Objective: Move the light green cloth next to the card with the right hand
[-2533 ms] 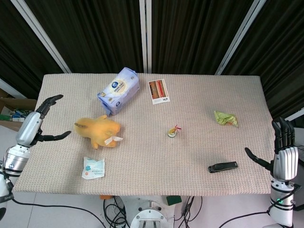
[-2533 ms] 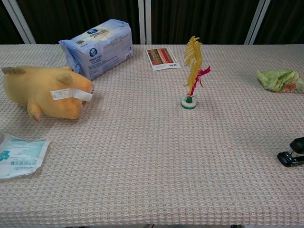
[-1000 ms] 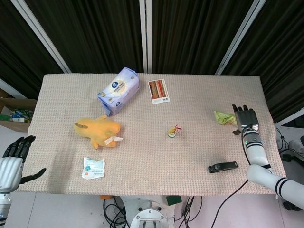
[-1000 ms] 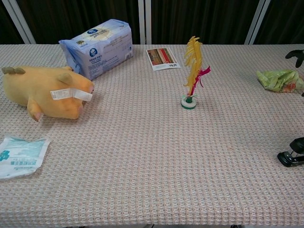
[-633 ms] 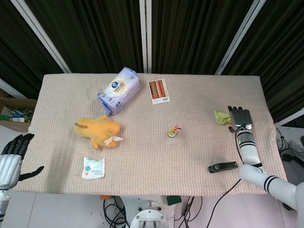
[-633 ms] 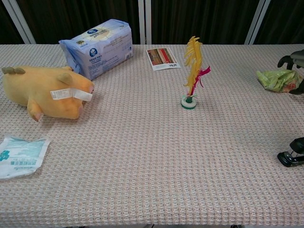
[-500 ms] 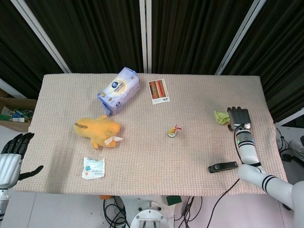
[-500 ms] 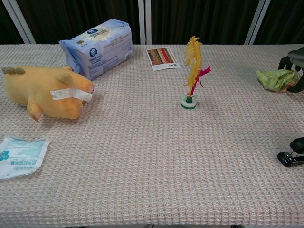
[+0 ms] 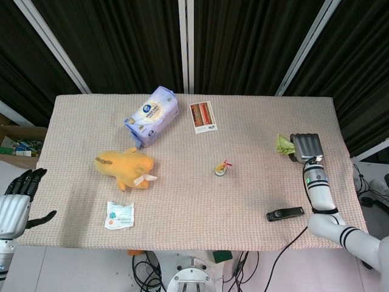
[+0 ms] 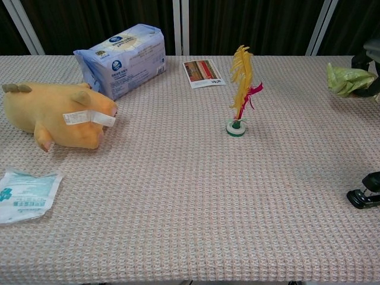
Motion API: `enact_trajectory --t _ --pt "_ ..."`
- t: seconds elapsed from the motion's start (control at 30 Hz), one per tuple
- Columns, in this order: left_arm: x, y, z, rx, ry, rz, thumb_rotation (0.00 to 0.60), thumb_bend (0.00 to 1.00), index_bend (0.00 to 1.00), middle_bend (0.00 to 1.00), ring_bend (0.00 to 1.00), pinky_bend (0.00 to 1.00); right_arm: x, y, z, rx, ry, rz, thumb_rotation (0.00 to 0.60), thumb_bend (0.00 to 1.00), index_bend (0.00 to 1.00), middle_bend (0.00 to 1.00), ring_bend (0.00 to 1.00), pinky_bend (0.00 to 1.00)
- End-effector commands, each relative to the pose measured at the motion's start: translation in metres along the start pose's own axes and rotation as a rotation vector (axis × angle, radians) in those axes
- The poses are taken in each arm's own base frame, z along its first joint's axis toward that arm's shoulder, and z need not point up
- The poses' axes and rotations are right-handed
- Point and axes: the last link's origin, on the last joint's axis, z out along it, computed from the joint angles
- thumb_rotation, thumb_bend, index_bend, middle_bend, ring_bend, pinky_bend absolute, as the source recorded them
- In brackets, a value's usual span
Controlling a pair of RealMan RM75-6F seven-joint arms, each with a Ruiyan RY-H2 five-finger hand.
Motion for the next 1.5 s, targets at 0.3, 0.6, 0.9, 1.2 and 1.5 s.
enact_trajectory --t 0.3,0.6,0.9,1.2,1.5 --pt "0.002 0.001 0.001 -0.004 0.000 0.008 0.580 0.09 0.07 0.10 0.05 0.15 0.089 -0.066 0.019 0.182 0.257 0.135 0.600 0.38 0.86 0.69 0.62 0.80" --pt "0.001 -0.001 0.004 0.003 -0.026 0.019 0.579 0.09 0.07 0.10 0.05 0.15 0.092 -0.148 0.052 0.288 0.188 0.042 0.600 0.38 0.86 0.69 0.62 0.80" --pt "0.000 -0.003 0.007 0.005 -0.041 0.023 0.582 0.09 0.07 0.10 0.05 0.15 0.074 -0.190 0.055 0.370 0.125 -0.039 0.600 0.37 0.86 0.69 0.62 0.80" --pt "0.000 -0.007 0.005 0.011 -0.042 0.021 0.579 0.09 0.07 0.10 0.05 0.15 0.066 -0.203 0.053 0.426 0.089 -0.079 0.600 0.32 0.69 0.61 0.56 0.73" --pt "0.000 -0.008 0.005 0.009 -0.038 0.016 0.580 0.09 0.07 0.10 0.05 0.15 0.069 -0.205 0.049 0.464 0.053 -0.063 0.600 0.18 0.28 0.30 0.23 0.47"
